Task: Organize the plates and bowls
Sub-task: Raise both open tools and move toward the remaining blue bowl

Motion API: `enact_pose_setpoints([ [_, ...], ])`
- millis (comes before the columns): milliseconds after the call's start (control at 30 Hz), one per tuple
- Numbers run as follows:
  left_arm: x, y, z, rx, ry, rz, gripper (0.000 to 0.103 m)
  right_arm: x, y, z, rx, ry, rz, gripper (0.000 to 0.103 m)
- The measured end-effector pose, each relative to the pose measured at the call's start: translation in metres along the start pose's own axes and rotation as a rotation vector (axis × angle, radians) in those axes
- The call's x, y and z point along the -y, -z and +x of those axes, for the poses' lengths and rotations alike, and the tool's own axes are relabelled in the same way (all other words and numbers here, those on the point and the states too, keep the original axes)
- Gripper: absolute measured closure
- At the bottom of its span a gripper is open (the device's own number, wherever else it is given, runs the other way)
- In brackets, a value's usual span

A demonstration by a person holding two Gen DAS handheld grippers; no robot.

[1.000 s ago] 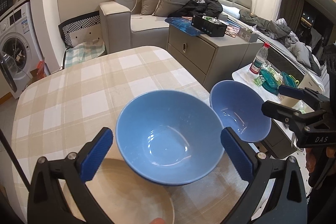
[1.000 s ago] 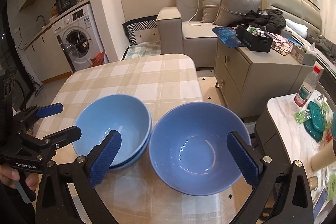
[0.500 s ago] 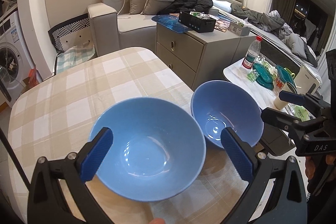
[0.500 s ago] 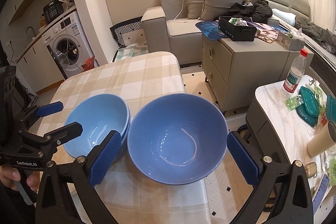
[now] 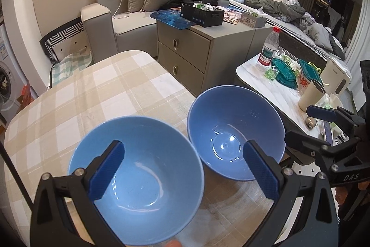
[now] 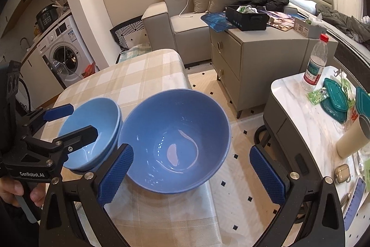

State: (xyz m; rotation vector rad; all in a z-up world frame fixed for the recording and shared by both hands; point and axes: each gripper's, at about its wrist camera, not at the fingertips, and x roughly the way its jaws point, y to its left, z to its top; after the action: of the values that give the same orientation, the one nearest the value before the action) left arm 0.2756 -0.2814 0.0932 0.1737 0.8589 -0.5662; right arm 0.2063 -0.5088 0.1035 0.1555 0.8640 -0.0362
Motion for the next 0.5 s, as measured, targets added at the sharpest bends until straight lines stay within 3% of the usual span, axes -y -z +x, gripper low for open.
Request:
enact_pose_setpoints([
  [500, 0.015, -0.017, 0.027, -0.033, 0.005, 0.036, 0.0, 0.021, 0.002, 0.017, -0.028, -0.001, 0.048, 0.001],
])
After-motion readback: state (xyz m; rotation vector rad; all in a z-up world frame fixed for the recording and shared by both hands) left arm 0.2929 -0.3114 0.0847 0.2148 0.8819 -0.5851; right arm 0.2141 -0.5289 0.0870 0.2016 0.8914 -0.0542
